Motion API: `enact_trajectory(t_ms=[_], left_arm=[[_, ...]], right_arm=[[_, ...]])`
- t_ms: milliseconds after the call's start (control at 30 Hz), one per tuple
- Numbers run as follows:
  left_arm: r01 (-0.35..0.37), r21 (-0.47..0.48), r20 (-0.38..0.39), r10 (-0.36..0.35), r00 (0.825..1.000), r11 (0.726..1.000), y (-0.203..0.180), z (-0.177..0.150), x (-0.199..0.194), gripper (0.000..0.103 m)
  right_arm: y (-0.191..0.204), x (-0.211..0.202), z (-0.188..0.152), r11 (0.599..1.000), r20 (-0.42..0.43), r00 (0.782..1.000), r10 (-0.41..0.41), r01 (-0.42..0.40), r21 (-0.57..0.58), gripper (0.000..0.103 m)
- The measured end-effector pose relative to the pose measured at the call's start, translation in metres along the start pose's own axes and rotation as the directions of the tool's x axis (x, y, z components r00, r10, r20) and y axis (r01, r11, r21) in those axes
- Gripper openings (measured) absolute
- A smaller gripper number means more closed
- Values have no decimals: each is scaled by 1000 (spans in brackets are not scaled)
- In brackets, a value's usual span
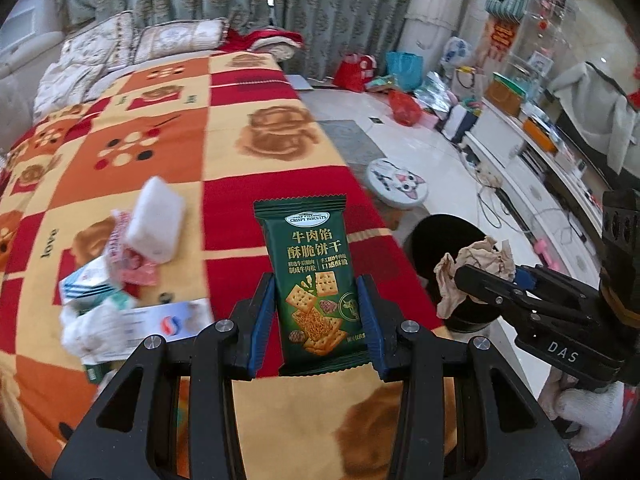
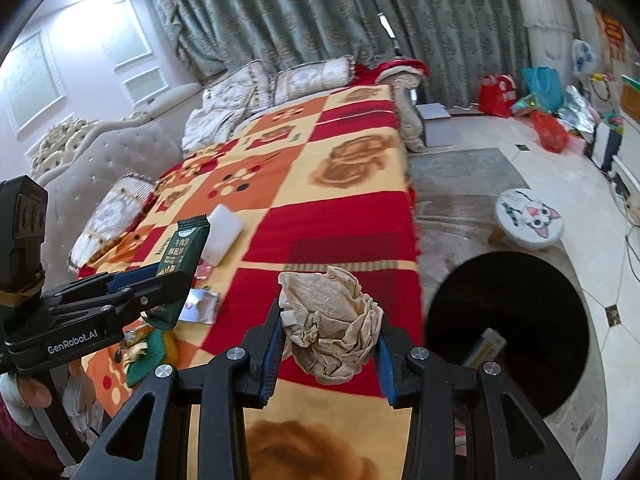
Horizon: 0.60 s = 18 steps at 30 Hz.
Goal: Collect trash
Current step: 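Carry the packet and paper over the black bin and open both tools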
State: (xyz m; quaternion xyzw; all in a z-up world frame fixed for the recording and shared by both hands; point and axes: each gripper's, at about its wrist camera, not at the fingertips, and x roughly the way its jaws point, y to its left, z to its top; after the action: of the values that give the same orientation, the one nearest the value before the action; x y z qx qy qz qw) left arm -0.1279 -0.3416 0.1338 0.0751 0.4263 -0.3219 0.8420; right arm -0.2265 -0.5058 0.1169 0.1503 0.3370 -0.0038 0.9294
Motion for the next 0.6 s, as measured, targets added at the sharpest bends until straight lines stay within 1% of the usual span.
enact_trajectory(t_ms=[333, 600], left_arm=[[79, 51, -48, -77, 996, 996, -51, 12, 34, 39], [152, 67, -92, -145, 985, 986, -85, 19, 65, 39]], right_arm=[[-53, -11, -6, 994, 1, 998, -61, 61, 90, 38], [-98, -15, -8, 980, -8, 992, -125, 124, 156, 38]])
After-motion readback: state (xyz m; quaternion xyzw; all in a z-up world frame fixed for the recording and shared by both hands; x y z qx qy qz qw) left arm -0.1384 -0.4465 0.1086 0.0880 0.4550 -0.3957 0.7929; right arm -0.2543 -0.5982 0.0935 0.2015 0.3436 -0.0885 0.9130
